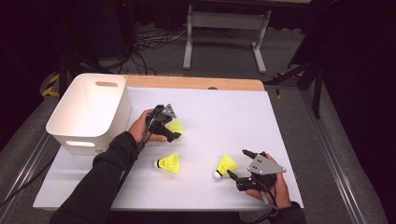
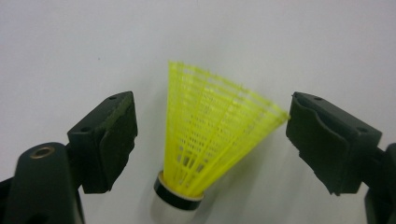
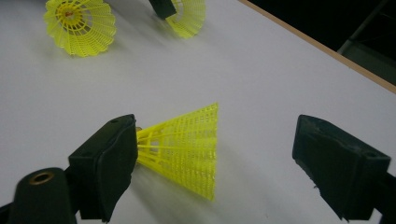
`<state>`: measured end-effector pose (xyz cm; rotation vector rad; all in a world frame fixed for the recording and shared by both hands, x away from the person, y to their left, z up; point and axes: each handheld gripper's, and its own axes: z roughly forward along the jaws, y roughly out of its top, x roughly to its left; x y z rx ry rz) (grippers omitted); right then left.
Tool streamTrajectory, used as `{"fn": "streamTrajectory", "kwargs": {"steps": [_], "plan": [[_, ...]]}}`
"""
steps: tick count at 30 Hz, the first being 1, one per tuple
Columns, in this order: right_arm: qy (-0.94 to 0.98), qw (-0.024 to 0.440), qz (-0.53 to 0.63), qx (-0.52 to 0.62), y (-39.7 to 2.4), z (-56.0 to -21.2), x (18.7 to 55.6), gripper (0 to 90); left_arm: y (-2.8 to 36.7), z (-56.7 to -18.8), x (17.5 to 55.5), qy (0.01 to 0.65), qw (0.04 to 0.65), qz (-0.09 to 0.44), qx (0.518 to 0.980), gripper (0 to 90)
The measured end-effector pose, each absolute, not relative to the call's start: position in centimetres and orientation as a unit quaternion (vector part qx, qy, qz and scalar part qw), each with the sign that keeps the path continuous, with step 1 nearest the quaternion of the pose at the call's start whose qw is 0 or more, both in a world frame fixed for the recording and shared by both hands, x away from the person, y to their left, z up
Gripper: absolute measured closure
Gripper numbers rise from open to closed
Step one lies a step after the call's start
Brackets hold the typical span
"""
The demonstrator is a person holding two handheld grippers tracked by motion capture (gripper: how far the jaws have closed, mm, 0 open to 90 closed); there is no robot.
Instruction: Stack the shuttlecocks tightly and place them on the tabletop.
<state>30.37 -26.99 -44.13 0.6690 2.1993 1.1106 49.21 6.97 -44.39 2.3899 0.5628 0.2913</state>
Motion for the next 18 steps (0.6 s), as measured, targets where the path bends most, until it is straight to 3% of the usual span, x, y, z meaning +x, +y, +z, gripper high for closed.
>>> {"fn": "streamTrajectory", "kwargs": {"steps": [7, 12, 18], "plan": [[0.825, 0.288, 0.417, 0.251, -26.99, -44.17, 30.40, 15.0, 6.60, -44.89, 49.82, 0.249, 0.347, 0.106, 0.898, 17.2], [0.826, 0.287, 0.416, 0.250, -27.00, -44.18, 30.43, 15.0, 6.55, -45.01, 49.89, 0.238, 0.339, 0.089, 0.906, 29.4], [0.826, 0.288, 0.415, 0.250, -26.98, -44.15, 30.36, 15.0, 6.61, -44.69, 49.35, 0.222, 0.320, 0.099, 0.916, 34.4]]}}
